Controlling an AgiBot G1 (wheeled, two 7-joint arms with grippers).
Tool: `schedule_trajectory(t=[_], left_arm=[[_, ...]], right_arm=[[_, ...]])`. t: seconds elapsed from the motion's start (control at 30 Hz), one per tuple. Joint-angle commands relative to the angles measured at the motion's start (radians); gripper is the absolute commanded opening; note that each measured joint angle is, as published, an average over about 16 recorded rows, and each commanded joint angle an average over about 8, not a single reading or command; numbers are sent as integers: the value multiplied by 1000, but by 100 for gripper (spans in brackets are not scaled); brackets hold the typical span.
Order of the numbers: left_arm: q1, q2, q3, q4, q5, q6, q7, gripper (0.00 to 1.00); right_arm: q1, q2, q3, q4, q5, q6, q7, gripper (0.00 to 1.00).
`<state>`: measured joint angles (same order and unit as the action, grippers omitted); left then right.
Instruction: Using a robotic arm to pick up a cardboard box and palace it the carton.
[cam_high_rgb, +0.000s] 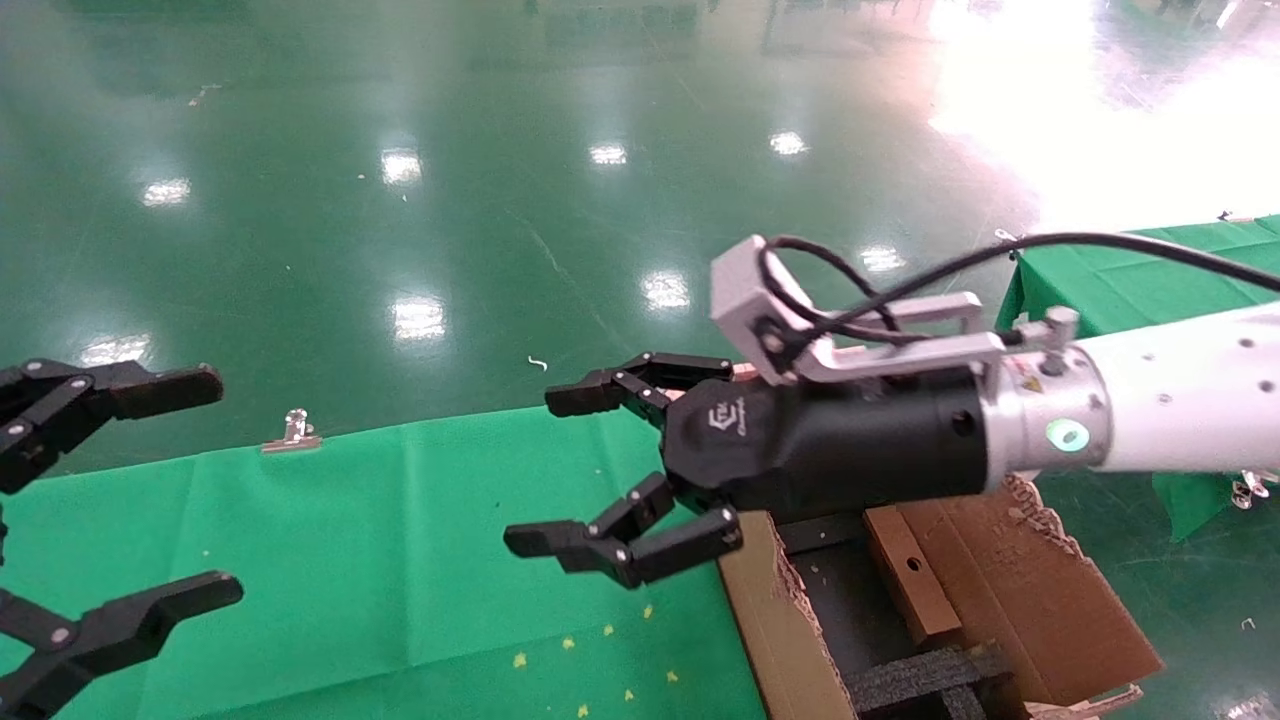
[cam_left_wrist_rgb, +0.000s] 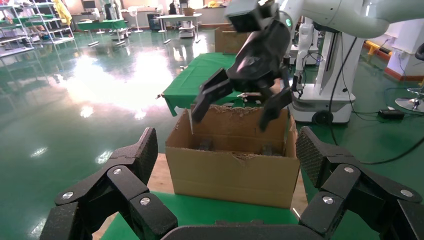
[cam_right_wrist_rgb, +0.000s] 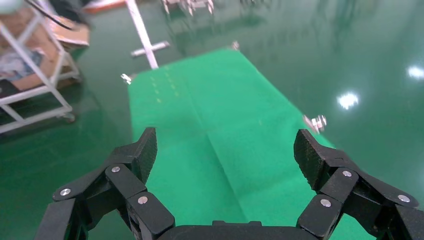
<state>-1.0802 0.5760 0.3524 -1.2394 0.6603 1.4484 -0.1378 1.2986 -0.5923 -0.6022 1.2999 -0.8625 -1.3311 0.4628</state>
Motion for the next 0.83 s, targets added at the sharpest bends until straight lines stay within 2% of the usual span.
schedule_trajectory(t=[0.03, 0.27, 0.43, 0.57, 0.83], left_arm=[[0, 0, 0, 0, 0, 0, 0, 100], [0, 0, 0, 0, 0, 0, 0, 100], [0, 0, 0, 0, 0, 0, 0, 100], [0, 0, 0, 0, 0, 0, 0, 100], [0, 0, 0, 0, 0, 0, 0, 100]], right_arm=[[-38, -3, 55, -3, 23, -28, -47, 100], [-170, -14, 245, -12, 100, -125, -209, 100], [-240, -20, 346, -17, 141, -174, -286, 100], [-264, -22, 381, -18, 156, -191, -305, 100], [-250, -22, 359, -18, 149, -183, -292, 100]])
